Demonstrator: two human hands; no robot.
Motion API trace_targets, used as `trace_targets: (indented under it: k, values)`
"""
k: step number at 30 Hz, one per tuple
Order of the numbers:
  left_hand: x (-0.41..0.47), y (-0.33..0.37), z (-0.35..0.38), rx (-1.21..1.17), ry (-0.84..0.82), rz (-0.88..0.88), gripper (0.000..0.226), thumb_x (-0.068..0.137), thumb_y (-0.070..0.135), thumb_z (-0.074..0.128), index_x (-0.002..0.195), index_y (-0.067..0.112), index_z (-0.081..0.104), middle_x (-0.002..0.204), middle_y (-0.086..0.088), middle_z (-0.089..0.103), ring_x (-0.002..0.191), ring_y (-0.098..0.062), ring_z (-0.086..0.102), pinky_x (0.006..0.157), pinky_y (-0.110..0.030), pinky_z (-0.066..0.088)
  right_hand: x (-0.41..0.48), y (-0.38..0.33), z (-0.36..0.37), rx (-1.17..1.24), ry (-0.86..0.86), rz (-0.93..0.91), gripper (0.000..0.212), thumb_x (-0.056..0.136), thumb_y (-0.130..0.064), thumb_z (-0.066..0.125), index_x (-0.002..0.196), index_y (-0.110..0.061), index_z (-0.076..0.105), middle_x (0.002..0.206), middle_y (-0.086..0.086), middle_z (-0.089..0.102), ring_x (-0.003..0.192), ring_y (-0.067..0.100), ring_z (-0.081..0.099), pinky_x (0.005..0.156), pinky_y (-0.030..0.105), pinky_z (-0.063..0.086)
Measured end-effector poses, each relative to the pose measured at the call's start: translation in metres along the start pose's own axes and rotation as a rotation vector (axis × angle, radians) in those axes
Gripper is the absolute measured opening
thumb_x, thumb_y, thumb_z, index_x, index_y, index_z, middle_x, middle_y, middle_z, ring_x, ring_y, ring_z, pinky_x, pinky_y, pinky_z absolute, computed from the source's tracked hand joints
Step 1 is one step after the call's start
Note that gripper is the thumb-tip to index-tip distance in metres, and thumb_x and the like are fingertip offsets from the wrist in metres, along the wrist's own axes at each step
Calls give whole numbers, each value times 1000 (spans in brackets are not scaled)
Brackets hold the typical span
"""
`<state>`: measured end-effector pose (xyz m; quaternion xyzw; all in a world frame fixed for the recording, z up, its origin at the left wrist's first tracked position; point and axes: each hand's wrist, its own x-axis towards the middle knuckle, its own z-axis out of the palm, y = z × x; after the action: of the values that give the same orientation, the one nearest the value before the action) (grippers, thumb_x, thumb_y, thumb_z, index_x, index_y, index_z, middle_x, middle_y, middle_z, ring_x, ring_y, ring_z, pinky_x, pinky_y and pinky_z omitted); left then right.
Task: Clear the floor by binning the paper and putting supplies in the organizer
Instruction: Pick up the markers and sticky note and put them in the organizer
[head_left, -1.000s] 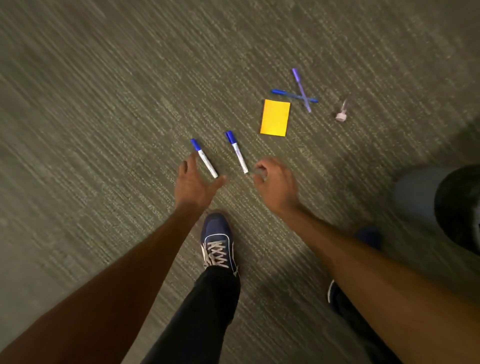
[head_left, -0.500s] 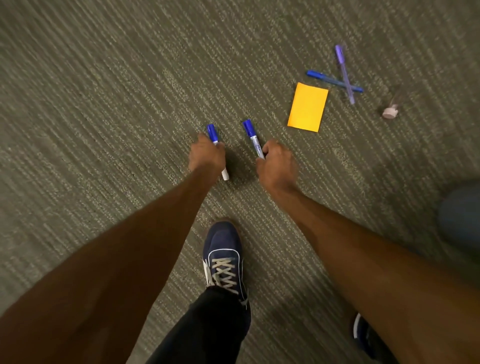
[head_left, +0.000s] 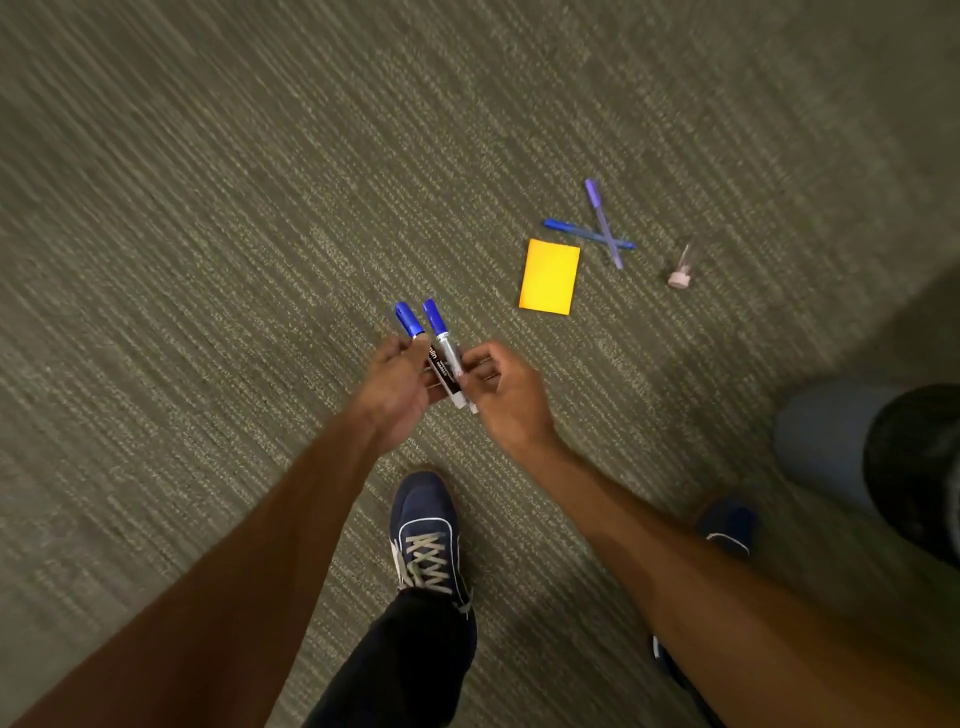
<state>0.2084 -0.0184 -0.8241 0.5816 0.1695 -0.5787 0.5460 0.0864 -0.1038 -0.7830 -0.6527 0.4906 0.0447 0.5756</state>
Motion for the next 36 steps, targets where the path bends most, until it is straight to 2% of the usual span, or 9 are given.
trace_targets:
  k: [8, 11, 14, 20, 23, 28, 31, 33, 36]
  values:
    - [2, -5, 32, 70, 16, -11, 22, 103, 5, 48, 123, -2, 52, 105, -25, 68, 91, -38, 71, 65, -43, 60, 4, 9, -31, -98, 6, -73, 13, 92, -14, 66, 101, -13, 74, 97, 3, 75, 86, 21, 70, 78, 45, 58]
    - [16, -12, 42, 88, 51, 19, 11, 103, 4, 48, 103, 4, 59, 85, -13, 73, 74, -26, 75, 58, -41, 61, 31, 22, -42, -275, 199, 3, 14, 93, -26, 64, 95, -17, 74, 99, 5, 75, 90, 27, 70, 76, 43, 57]
    - [33, -22, 47, 62, 118, 64, 10, 103, 3, 49, 106, 8, 57, 87, -10, 71, 78, -23, 76, 63, -44, 63, 73, 36, -54, -249, 407, 170, 17, 92, -27, 65, 100, -13, 69, 105, 11, 73, 99, 33, 67, 79, 41, 55]
    - [61, -38, 45, 77, 118, 93, 14, 103, 4, 49, 115, 10, 54, 93, -10, 71, 86, -24, 75, 65, -43, 61, 133, 49, -56, -261, 495, 346, 72, 77, -51, 80, 127, -8, 52, 131, 14, 63, 121, 36, 59, 90, 44, 50]
    - [64, -42, 42, 81, 129, 93, 18, 103, 4, 48, 120, 9, 53, 92, -11, 72, 85, -25, 76, 61, -40, 61, 147, 51, -50, -239, 513, 407, 81, 74, -44, 85, 134, -7, 46, 138, 17, 58, 128, 37, 55, 95, 46, 49]
    - [61, -40, 42, 113, 139, 88, 15, 104, 5, 48, 114, 14, 54, 93, -10, 73, 82, -21, 77, 56, -36, 60, 155, 56, -55, -95, 455, 420, 57, 74, -35, 87, 119, -9, 64, 131, 14, 64, 122, 33, 60, 94, 40, 51]
    - [52, -32, 48, 161, 136, 100, 15, 104, 6, 49, 113, 16, 56, 93, -8, 73, 86, -22, 76, 62, -40, 61, 147, 53, -59, 72, 411, 322, 20, 79, -20, 82, 83, -12, 64, 105, 12, 71, 96, 28, 68, 79, 39, 53]
    - [42, -26, 55, 177, 131, 109, 15, 104, 6, 49, 113, 16, 55, 94, -8, 73, 87, -21, 76, 64, -41, 62, 136, 52, -64, 186, 388, 284, 31, 83, -10, 76, 68, -19, 50, 90, 11, 67, 82, 25, 63, 70, 42, 51]
    - [19, -14, 70, 187, 110, 131, 13, 104, 6, 48, 113, 15, 52, 95, -9, 71, 82, -19, 76, 65, -42, 63, 106, 40, -79, 338, 321, 312, 33, 91, 2, 64, 73, -19, 45, 85, 10, 61, 79, 27, 61, 61, 46, 58]
